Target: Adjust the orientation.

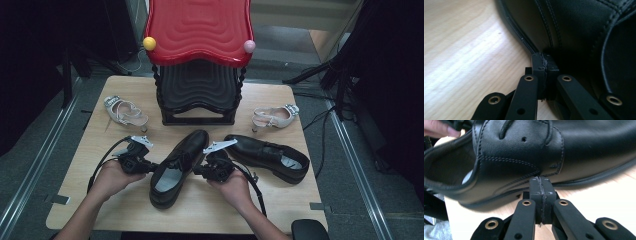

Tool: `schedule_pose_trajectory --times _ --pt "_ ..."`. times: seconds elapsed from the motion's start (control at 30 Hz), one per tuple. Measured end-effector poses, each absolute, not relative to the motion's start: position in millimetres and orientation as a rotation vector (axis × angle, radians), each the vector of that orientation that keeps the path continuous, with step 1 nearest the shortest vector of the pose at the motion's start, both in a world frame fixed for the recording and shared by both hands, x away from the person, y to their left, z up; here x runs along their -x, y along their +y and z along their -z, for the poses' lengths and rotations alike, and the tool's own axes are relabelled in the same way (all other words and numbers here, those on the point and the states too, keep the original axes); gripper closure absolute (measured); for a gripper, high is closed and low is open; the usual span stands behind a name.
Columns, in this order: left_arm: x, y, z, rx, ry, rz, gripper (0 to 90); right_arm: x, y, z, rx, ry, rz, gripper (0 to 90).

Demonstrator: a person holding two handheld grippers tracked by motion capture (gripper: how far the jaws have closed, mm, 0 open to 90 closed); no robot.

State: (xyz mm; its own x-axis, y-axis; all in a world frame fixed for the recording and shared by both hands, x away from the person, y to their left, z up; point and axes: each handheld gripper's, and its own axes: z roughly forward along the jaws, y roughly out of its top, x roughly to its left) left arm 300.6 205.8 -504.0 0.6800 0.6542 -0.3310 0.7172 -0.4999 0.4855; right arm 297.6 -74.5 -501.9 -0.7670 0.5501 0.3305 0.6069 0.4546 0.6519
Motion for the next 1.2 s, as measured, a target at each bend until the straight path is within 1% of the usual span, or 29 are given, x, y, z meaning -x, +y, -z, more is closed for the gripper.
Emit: schedule_pose_trajectory --times 0.37,0.7,0.93,1.0,1.03,1.07,1.1,1.17,1.2 --pt "-297.9 199.8 507.9 -2.228 1.07 0.19 90.0 -301.5 -81.7 500.8 1.076 -2.62 1.207 90.0" --pt "-291.8 182.8 510.8 -2.216 1.033 0.225 89.7 -307.4 -95.5 498.0 1.147 -2.606 1.176 90.0" --pt "-287.9 168.5 514.4 -2.171 1.066 0.256 89.2 -310.1 -100.4 495.9 1.202 -2.623 1.171 90.0" --pt "-286.2 163.6 514.9 -2.188 1.048 0.237 83.5 -312.8 -103.9 494.6 1.223 -2.628 1.167 90.0" --pt "-286.9 163.6 515.1 -2.194 1.045 0.239 83.5 -312.8 -103.9 494.6 1.223 -2.628 1.167 90.0" --pt "-287.6 164.6 515.5 -2.19 1.053 0.236 77.7 -314.6 -105.6 494.7 1.221 -2.623 1.164 90.0" --pt "-287.9 165.6 515.5 -2.196 1.061 0.232 77.7 -314.6 -105.6 494.7 1.221 -2.623 1.164 90.0" --pt "-288.3 169.0 514.2 -2.184 1.066 0.219 68.6 -315.8 -106.7 494.2 1.238 -2.627 1.152 85.3" --pt "-288.7 170.9 512.4 -2.169 1.076 0.224 68.6 -315.8 -106.7 494.2 1.238 -2.627 1.152 85.3"
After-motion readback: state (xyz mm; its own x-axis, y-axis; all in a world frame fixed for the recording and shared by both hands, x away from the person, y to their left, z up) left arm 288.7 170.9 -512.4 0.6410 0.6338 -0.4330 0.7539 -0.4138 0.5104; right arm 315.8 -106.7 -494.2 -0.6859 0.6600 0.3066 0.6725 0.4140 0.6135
